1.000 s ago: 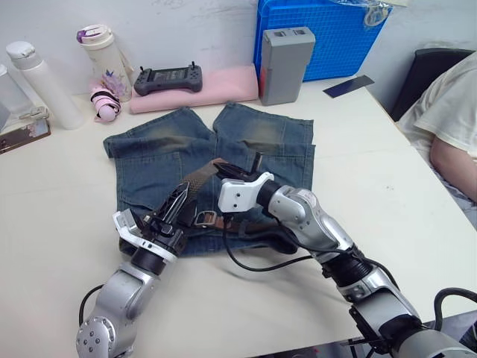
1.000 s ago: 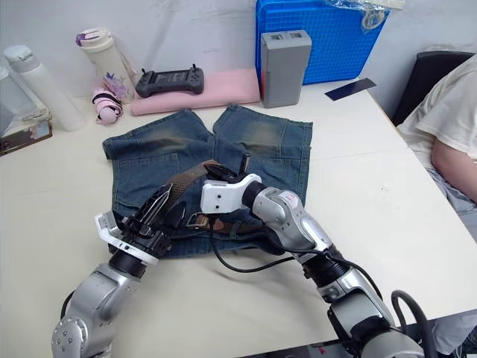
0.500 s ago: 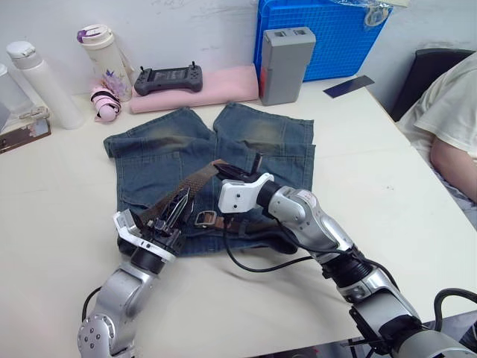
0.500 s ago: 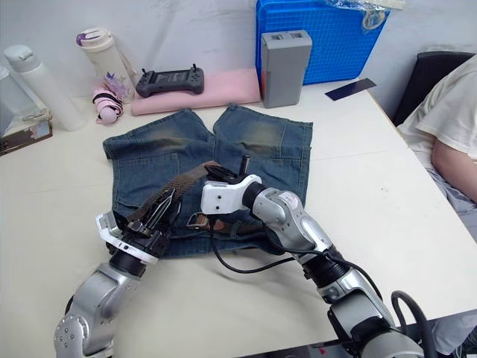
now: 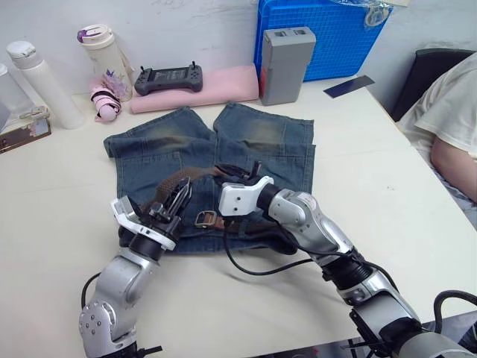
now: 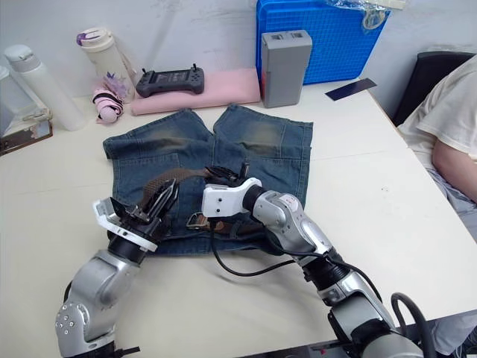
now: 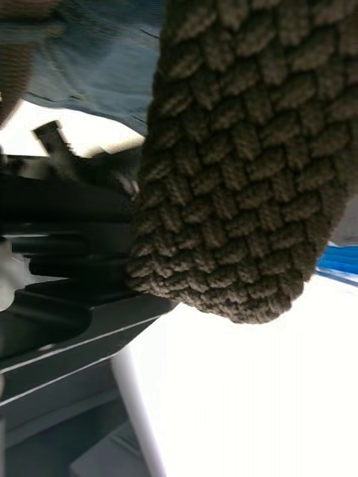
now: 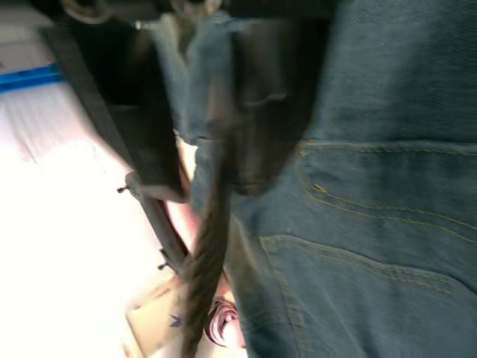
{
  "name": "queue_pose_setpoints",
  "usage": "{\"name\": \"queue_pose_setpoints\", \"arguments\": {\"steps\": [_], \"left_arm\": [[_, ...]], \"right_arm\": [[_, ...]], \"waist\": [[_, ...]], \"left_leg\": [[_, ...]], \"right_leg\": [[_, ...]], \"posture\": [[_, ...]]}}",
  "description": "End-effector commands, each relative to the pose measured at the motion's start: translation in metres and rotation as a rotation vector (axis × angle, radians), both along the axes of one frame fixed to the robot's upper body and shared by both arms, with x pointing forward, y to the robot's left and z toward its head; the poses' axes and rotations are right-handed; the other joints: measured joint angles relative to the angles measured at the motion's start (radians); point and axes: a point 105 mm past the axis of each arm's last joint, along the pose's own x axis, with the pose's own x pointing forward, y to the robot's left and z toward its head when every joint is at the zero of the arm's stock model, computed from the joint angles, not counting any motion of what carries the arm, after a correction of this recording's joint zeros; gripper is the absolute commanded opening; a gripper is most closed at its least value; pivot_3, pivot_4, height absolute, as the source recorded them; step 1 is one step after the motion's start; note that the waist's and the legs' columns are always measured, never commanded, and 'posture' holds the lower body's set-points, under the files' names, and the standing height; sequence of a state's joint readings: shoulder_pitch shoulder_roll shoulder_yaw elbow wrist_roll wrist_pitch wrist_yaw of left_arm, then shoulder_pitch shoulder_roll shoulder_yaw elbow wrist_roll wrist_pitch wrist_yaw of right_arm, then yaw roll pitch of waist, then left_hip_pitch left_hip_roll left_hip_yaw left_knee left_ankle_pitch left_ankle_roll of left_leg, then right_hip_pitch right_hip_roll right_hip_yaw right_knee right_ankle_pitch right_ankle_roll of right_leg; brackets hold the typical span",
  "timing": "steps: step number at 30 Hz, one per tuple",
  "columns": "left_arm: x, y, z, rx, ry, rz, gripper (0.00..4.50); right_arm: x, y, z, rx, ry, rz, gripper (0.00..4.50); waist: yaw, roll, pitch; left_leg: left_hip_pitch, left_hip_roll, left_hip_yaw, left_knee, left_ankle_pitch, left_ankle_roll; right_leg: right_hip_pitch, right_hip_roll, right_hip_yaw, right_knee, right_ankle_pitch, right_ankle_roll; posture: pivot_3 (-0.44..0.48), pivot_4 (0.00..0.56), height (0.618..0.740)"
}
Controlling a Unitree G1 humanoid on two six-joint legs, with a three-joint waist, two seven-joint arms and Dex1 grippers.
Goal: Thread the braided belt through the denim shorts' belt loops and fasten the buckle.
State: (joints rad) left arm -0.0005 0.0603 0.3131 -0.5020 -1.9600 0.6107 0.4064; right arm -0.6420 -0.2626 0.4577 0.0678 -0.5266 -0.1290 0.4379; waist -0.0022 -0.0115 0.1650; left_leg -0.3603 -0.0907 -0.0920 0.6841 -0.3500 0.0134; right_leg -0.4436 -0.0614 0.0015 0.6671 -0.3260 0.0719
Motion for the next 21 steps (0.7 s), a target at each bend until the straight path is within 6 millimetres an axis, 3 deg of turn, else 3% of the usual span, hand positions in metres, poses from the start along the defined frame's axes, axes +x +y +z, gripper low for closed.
{"name": "queue_pose_setpoints", "arguments": {"steps": [1,4,8,10,16,21], "left_arm": [[-0.006,0.006,0.016,-0.001,-0.035,0.047,0.0],[-0.012,0.015,0.018,0.026,-0.024,0.1,0.0],[-0.031,0.033,0.011,0.128,-0.009,0.165,0.0],[-0.039,0.047,0.002,0.202,0.006,0.187,0.0],[-0.049,0.106,-0.026,0.372,0.076,0.188,0.0],[-0.06,0.122,-0.037,0.42,0.11,0.08,0.0]], "right_arm": [[-0.009,-0.003,0.012,0.036,-0.006,0.028,2.98],[-0.008,-0.015,0.013,0.042,0.027,0.002,4.42],[-0.016,-0.032,0.011,0.036,0.1,0.027,4.47],[-0.033,-0.035,0.007,0.017,0.188,0.113,4.47],[-0.072,-0.039,0.021,0.13,0.478,0.293,4.47],[-0.074,-0.049,0.016,0.165,0.658,0.292,4.47]], "waist": [[0.0,0.0,0.0],[0.001,0.0,0.0],[-0.001,0.0,0.0],[0.001,0.0,0.0],[0.004,0.001,0.001],[0.004,0.001,0.002]], "left_leg": [[0.0,0.0,0.0,0.0,0.0,0.0],[0.0,0.0,0.0,0.0,0.0,0.0],[0.0,0.001,0.0,-0.001,0.0,0.0],[0.0,0.001,0.0,-0.003,0.0,0.0],[0.0,0.003,-0.001,-0.003,-0.001,-0.001],[0.001,0.002,-0.005,-0.003,-0.002,0.001]], "right_leg": [[0.0,0.0,0.0,0.0,0.0,0.0],[0.0,0.0,0.0,-0.001,0.0,0.0],[0.0,0.0,0.0,-0.002,0.0,0.0],[0.0,0.001,0.0,-0.003,0.0,0.0],[0.001,0.002,0.0,-0.004,0.0,-0.001],[0.004,0.001,-0.001,-0.007,0.0,-0.001]], "posture": [[0.0,0.15,0.709],[0.0,0.15,0.709],[0.0,0.15,0.709],[0.0,0.15,0.709],[0.0,0.15,0.709],[0.0,0.15,0.709]]}}
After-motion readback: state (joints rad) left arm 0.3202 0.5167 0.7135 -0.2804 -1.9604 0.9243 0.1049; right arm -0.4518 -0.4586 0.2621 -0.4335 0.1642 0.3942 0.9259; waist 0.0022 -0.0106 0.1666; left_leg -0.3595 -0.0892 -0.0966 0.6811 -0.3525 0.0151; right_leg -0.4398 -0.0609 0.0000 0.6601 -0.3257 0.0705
